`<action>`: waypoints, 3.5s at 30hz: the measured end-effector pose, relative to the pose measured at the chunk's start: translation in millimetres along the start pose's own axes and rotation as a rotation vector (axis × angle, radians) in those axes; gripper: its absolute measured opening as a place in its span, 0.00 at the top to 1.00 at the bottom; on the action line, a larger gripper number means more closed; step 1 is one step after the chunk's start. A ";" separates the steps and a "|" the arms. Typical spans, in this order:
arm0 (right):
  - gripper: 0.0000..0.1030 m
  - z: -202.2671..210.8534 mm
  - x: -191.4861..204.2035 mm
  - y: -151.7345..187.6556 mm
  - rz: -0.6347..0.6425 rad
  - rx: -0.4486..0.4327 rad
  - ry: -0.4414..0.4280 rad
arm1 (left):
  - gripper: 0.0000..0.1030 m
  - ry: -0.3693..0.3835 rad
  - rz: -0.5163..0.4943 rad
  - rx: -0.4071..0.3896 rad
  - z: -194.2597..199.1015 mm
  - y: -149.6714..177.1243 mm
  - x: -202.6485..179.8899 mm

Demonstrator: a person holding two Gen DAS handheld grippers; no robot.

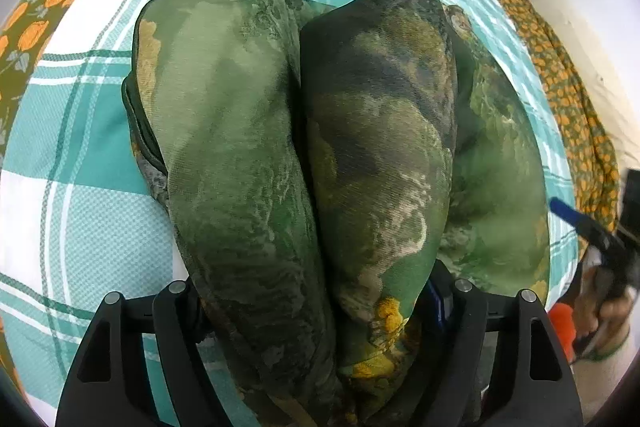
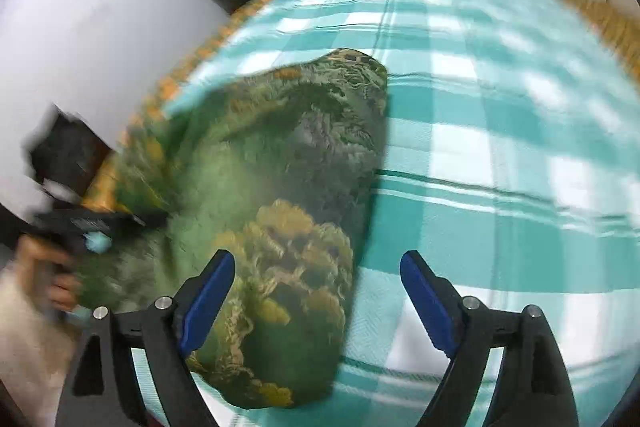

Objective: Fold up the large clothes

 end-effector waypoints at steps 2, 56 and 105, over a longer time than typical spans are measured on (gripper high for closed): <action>0.16 -15.5 -16.6 -6.0 -0.087 0.034 -0.069 | 0.24 0.010 0.003 0.004 -4.7 -0.3 -2.1; 0.39 -51.9 -47.6 -144.9 0.095 -0.125 0.057 | 0.25 -0.111 -0.066 -0.162 -48.2 -170.9 -24.9; 0.20 195.0 60.3 87.8 0.214 -0.500 0.425 | 0.00 -0.426 -0.100 -0.678 150.8 101.2 -161.2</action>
Point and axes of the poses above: each gripper's, at about its wrist camera, not at the fingertips, and z roughly against the way its jaws point, x to its left, y to its underside, the point moved 7 cm from there along -z, roughly the way its jaws point, and after that the axes turned 8 degrees about x, right-handed, at the moved point
